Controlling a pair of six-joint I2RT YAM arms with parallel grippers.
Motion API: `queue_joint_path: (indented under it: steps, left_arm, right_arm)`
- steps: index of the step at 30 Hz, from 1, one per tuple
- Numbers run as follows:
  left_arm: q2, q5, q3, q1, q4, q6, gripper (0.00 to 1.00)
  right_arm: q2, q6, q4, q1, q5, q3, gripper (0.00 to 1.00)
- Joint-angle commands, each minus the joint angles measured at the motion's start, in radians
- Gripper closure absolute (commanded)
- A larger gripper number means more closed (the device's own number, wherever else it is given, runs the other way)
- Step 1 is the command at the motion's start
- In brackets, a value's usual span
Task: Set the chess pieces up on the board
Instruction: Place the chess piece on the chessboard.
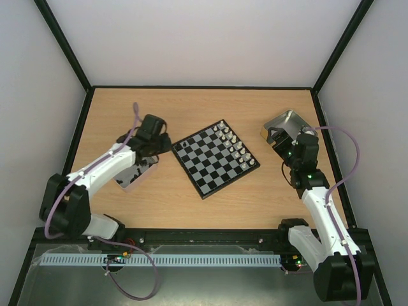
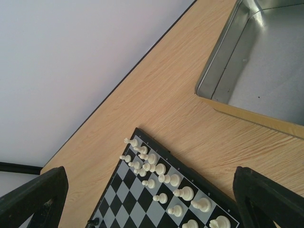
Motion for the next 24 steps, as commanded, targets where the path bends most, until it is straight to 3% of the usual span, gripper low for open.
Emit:
queue_joint_path:
  steps: [1, 8, 24]
  left_arm:
    - [0.104, -0.080, 0.090, -0.121, -0.052, -0.003, 0.89]
    - [0.295, -0.162, 0.235, -0.227, -0.119, 0.051, 0.90]
    - [0.552, -0.169, 0.398, -0.251, -0.125, 0.100, 0.89]
  right_arm:
    - [-0.024, 0.001, 0.015, -0.002, 0.012, -0.002, 0.06]
    - [-0.031, -0.005, 0.009, -0.002, 0.020, -0.003, 0.06]
    - [-0.019, -0.002, 0.013, -0.002, 0.018, -0.003, 0.06]
